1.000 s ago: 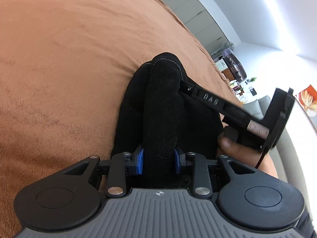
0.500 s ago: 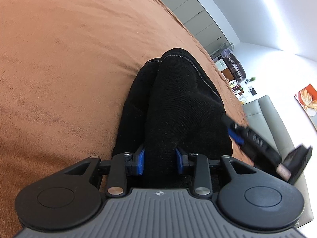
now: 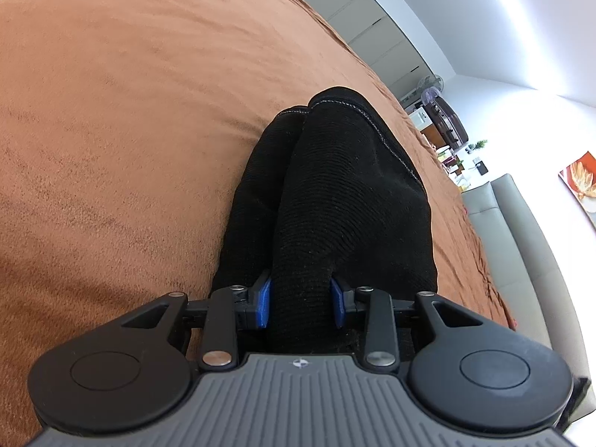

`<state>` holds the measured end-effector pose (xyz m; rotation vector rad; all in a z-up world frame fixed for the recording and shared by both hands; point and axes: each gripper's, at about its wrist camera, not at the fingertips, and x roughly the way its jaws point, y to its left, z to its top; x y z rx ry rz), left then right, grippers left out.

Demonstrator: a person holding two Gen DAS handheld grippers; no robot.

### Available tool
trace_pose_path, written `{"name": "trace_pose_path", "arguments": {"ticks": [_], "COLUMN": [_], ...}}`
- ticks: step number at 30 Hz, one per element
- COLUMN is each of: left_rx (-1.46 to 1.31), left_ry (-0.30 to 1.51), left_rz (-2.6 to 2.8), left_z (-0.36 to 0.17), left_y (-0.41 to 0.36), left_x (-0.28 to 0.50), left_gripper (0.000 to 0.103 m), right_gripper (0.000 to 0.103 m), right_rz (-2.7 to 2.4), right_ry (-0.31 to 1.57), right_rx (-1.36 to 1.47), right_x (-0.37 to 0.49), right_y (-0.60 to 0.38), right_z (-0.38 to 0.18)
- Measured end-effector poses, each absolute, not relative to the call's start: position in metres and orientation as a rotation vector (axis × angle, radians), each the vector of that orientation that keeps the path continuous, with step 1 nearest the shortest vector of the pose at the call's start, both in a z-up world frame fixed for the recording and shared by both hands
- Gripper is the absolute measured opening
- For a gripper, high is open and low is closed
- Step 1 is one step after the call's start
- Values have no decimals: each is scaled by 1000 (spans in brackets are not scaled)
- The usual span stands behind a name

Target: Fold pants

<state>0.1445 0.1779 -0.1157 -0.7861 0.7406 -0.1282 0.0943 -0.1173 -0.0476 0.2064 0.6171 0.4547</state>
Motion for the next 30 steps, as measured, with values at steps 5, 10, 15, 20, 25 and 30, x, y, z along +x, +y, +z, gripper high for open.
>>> {"name": "trace_pose_path", "arguments": {"ticks": [5, 10, 15, 20, 25, 30], "left_rx": [-717, -690, -663, -464, -402, -417], "left_ry": [745, 764, 773, 753, 734, 737], "left_rz": [-115, -102, -78, 4, 41, 28], "left_z": [-110, -108, -94, -65, -56, -54], "left_y": [172, 173, 174, 164, 164, 164], "left_x": [135, 121, 102, 80, 68, 72], "left_gripper": [45, 53, 57, 71, 81, 88], "right_gripper": [50, 52, 52, 52, 53, 56], "right_rz": [454, 449, 453, 459, 440, 418], "right_ry": [697, 721, 711, 671, 631, 630], "right_rx": [232, 235, 280, 346, 416, 469], "right_x": [81, 72, 56, 34, 19, 15], "right_y": [-131, -139, -154, -179, -207, -224], "right_z": [-56, -48, -38, -29, -25, -29]}}
